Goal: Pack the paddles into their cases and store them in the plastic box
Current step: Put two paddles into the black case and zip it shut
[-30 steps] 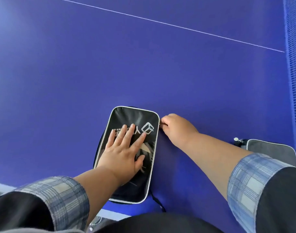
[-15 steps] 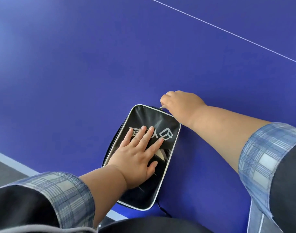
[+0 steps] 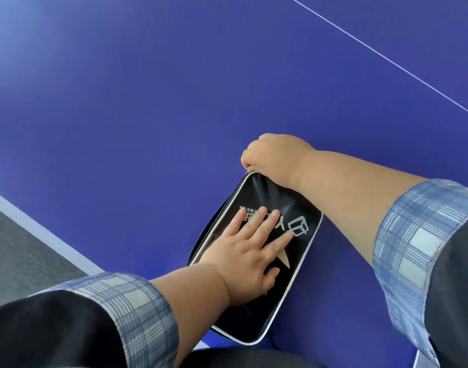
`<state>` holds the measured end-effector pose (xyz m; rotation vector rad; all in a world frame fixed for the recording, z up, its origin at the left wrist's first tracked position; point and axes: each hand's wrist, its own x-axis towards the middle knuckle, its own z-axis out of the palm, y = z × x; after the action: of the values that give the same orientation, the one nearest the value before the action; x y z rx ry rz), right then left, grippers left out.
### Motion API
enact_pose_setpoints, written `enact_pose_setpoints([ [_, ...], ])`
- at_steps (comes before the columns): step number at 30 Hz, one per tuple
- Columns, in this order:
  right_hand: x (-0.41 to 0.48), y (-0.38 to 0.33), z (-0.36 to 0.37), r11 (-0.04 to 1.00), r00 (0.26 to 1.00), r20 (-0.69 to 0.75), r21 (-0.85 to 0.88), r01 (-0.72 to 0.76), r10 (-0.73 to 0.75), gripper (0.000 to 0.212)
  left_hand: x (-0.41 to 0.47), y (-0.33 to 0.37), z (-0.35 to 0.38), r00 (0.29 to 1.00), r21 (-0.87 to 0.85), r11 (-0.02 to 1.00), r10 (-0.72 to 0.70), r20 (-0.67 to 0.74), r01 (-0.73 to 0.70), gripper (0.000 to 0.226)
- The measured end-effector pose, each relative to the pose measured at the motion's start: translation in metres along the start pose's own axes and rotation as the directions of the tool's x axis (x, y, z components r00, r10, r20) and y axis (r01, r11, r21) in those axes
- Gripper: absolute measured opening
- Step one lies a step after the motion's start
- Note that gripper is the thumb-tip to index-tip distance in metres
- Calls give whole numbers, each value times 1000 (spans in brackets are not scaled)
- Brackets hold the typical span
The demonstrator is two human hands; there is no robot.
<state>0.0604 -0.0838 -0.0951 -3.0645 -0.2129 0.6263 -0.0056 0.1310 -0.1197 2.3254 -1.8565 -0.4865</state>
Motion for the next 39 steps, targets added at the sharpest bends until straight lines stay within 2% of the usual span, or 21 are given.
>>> enact_pose_setpoints([
  [6, 12, -13, -8, 989, 993, 47, -102, 108, -104, 33, 0, 0, 7, 1000, -18, 1000, -3, 18, 3, 69],
  [8, 9, -16, -9, 997, 997, 63, -53, 48, -44, 29, 0, -1, 8, 1000, -8, 1000, 3, 23, -3, 69],
  [10, -1, -23, -7, 995, 997, 48, 65, -70, 67, 35, 1, -2, 9, 1000, -1, 1000, 2, 22, -2, 69],
  [12, -18, -38, 1, 953, 976, -39, 227, -198, 212, 42, 1, -1, 9, 1000, -22, 1000, -11, 4, 11, 70],
  [14, -44, -61, 14, 844, 894, -129, 410, -345, 429, 44, -1, -1, 9, 998, -70, 997, -14, -67, 9, 69],
  [15, -59, -73, 20, 766, 827, -144, 488, -419, 544, 44, -3, 0, 8, 993, -110, 994, -5, -122, -8, 65],
  [17, -88, -96, 32, 568, 663, -109, 629, -531, 741, 44, -7, -1, 6, 955, -213, 973, 20, -297, -87, 41],
  [18, -99, -106, 36, 471, 597, -63, 683, -559, 800, 45, -10, -2, 5, 917, -280, 951, 5, -399, -127, 28],
  [20, -114, -123, 41, 369, 548, 19, 720, -588, 836, 48, -15, -4, -3, 855, -439, 884, -96, -510, -163, 16],
  [22, -117, -138, 43, 402, 556, 2, 689, -604, 831, 52, -13, -12, -19, 826, -613, 785, -285, -485, -89, 14],
  [24, -113, -157, 46, 480, 590, -28, 614, -627, 807, 58, -1, -35, -35, 823, -766, 635, -486, -294, 101, 19],
  [25, -109, -167, 49, 511, 614, -10, 563, -649, 790, 62, 7, -52, -40, 825, -785, 583, -536, -179, 209, 26],
  [26, -106, -177, 54, 544, 633, 16, 495, -677, 774, 68, 17, -70, -44, 837, -745, 590, -542, -78, 312, 35],
  [28, -102, -190, 65, 600, 647, 23, 352, -719, 762, 76, 33, -104, -48, 883, -554, 715, -462, 83, 426, 50],
  [30, -101, -194, 72, 606, 632, -14, 301, -736, 775, 77, 47, -123, -49, 934, -367, 859, -323, 153, 357, 52],
  [32, -101, -193, 76, 609, 626, -38, 282, -741, 779, 76, 59, -127, -47, 973, -289, 932, -188, 134, 220, 40],
  [35, -98, -194, 77, 612, 623, -55, 266, -744, 781, 76, 69, -127, -44, 987, -252, 955, -145, 73, 159, 27],
  [39, -98, -195, 77, 608, 614, -66, 258, -751, 787, 74, 60, -128, -31, 985, -213, 964, -168, -27, 158, 31],
])
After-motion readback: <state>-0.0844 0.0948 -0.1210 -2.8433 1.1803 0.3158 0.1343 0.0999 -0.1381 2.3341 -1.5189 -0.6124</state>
